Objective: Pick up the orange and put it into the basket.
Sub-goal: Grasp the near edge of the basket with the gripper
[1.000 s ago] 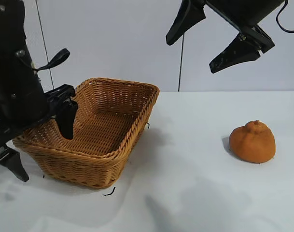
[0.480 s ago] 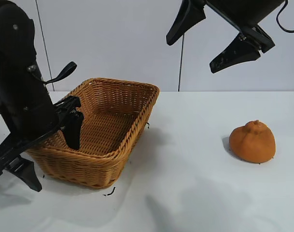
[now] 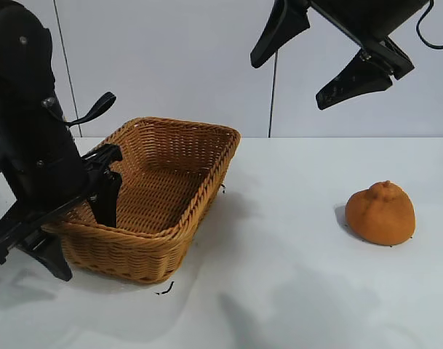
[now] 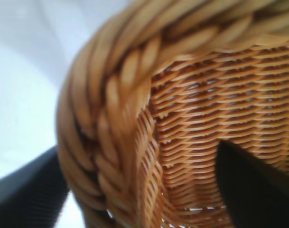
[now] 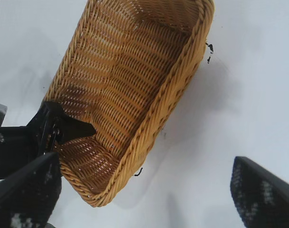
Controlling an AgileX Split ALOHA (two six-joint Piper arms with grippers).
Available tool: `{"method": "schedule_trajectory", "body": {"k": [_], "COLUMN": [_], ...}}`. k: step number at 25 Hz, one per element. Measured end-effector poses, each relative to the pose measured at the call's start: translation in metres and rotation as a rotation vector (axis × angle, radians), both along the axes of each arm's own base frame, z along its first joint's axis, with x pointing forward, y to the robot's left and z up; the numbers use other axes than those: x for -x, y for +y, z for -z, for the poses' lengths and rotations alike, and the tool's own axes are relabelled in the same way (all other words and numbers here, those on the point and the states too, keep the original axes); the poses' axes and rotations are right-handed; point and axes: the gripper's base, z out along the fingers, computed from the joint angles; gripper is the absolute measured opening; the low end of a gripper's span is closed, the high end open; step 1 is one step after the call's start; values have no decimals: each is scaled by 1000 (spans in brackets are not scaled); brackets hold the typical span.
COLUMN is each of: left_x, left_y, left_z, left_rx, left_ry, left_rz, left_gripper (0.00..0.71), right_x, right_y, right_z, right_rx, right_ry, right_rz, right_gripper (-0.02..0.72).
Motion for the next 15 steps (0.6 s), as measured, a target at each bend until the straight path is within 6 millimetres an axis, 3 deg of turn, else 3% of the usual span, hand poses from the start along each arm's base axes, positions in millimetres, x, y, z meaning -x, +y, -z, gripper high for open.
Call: {"method": "schedule_trajectory", "body": {"k": [12,15], "left_x": [1,-1], "left_y": [0,-1], "left_z": [0,-3], "left_rx": [4,11], "left_ry": [18,6], "left_rz": [-47,-50], "left_gripper": [109,101], "right_x": [0,0], "right_y": [0,0], "right_z": [0,0], "right_rx": [0,0], "right_ry": [1,1], "right_rz": [-1,-1], "right_gripper": [696,696]}}
